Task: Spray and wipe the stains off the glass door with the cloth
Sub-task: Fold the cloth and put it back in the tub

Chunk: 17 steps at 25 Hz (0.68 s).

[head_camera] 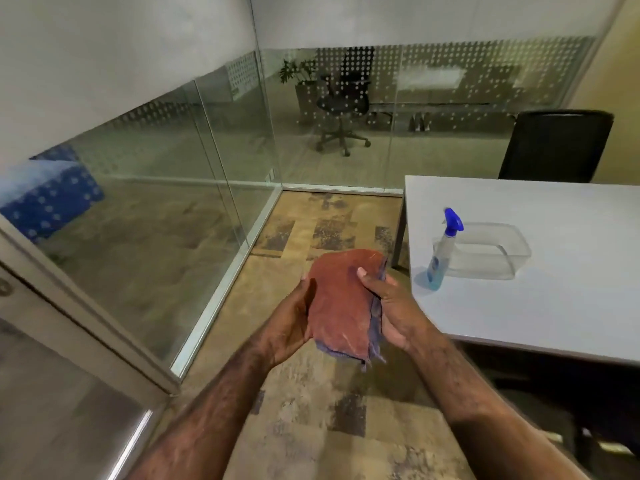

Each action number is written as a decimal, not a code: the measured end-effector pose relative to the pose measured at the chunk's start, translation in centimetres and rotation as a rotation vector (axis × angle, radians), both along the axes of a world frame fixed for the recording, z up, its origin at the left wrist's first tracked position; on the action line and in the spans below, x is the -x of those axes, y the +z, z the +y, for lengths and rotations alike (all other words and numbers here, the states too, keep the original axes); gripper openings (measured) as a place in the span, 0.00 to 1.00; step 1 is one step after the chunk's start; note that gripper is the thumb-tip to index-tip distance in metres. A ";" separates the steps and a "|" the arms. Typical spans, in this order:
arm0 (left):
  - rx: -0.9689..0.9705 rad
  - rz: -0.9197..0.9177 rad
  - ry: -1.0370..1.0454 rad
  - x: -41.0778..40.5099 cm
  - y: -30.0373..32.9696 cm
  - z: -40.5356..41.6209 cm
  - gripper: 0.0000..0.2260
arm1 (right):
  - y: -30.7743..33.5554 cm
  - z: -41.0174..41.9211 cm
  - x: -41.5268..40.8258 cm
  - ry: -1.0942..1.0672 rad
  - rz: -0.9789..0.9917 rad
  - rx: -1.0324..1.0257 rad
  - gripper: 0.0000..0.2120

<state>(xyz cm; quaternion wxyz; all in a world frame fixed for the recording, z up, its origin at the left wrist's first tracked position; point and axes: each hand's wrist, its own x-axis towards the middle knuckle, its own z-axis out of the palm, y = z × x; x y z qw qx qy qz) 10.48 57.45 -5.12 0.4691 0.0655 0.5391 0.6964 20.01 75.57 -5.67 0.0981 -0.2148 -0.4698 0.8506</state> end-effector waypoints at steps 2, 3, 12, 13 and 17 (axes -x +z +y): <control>0.042 0.134 0.003 -0.7 0.0 2.4 0.21 | -0.5 2.3 -1.8 0.002 -0.021 -0.032 0.23; 0.065 0.179 0.005 -0.9 -0.2 3.6 0.20 | -0.7 3.4 -3.0 -0.002 -0.029 -0.042 0.24; 0.129 0.360 -0.099 -2.9 -2.6 13.3 0.11 | -4.0 10.1 -10.4 -0.302 -0.247 -0.083 0.29; 0.128 0.411 -0.111 -3.0 -2.7 14.5 0.08 | -4.1 11.0 -11.1 -0.363 -0.259 -0.123 0.30; 0.137 0.671 -0.172 -3.2 -2.3 19.3 0.09 | -3.9 14.6 -13.0 -0.496 -0.270 -0.264 0.39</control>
